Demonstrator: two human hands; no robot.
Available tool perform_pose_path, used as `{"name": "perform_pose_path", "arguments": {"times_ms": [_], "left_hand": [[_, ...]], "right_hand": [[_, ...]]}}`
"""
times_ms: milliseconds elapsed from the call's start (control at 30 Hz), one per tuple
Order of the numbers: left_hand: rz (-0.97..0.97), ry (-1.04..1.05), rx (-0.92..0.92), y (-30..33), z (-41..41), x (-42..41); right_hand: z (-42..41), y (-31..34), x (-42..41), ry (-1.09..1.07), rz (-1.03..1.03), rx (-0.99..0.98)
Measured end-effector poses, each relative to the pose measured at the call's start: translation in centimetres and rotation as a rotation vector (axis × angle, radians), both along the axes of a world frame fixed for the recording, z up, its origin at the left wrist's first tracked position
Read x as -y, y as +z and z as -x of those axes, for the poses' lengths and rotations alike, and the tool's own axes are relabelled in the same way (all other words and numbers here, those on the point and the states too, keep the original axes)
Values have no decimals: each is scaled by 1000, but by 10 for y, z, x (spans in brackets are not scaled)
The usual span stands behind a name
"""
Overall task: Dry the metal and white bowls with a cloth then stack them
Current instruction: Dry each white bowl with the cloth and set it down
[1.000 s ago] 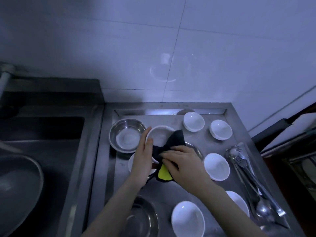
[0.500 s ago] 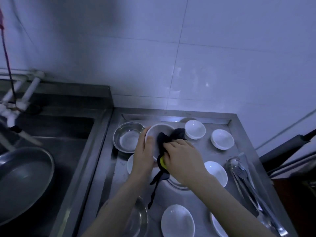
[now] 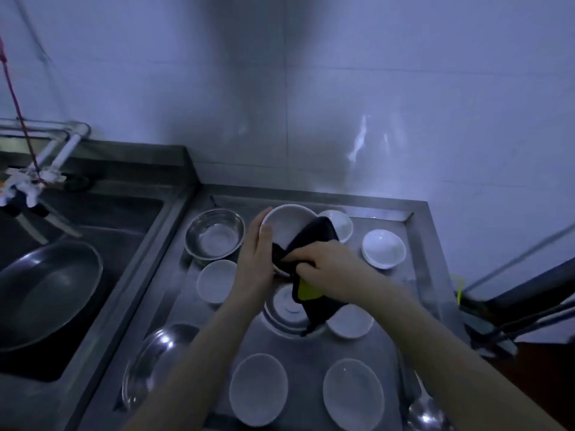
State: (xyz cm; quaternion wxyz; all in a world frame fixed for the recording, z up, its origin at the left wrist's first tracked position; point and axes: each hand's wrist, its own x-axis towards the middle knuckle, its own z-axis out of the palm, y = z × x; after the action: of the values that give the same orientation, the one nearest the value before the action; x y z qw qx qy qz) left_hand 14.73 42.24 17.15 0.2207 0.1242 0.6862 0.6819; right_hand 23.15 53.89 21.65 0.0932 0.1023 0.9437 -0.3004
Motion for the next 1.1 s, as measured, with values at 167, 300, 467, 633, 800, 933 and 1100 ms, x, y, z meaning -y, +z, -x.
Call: {"name": "perform_pose_path", "arguments": {"times_ms": [167, 300, 467, 633, 800, 933, 1100], "left_hand": [[-1, 54, 2, 4, -17, -12], [-11, 51, 60, 1, -19, -9], [-37, 47, 145, 0, -11, 3], [-3, 51, 7, -7, -1, 7], [-56, 54, 34, -12, -2, 3], [-75, 43, 70, -7, 7, 4], [-55, 117, 78, -9, 24, 14]], "right_hand": [[-4, -19, -13, 102, -390, -67], [16, -21, -5, 69, -188, -146], [14, -15, 6, 78, 96, -59], [8, -6, -5, 97, -198, 30], [22, -25, 5, 77, -337, -178], [40, -16, 17, 60, -53, -194], [37, 2, 9, 128, -89, 73]]}}
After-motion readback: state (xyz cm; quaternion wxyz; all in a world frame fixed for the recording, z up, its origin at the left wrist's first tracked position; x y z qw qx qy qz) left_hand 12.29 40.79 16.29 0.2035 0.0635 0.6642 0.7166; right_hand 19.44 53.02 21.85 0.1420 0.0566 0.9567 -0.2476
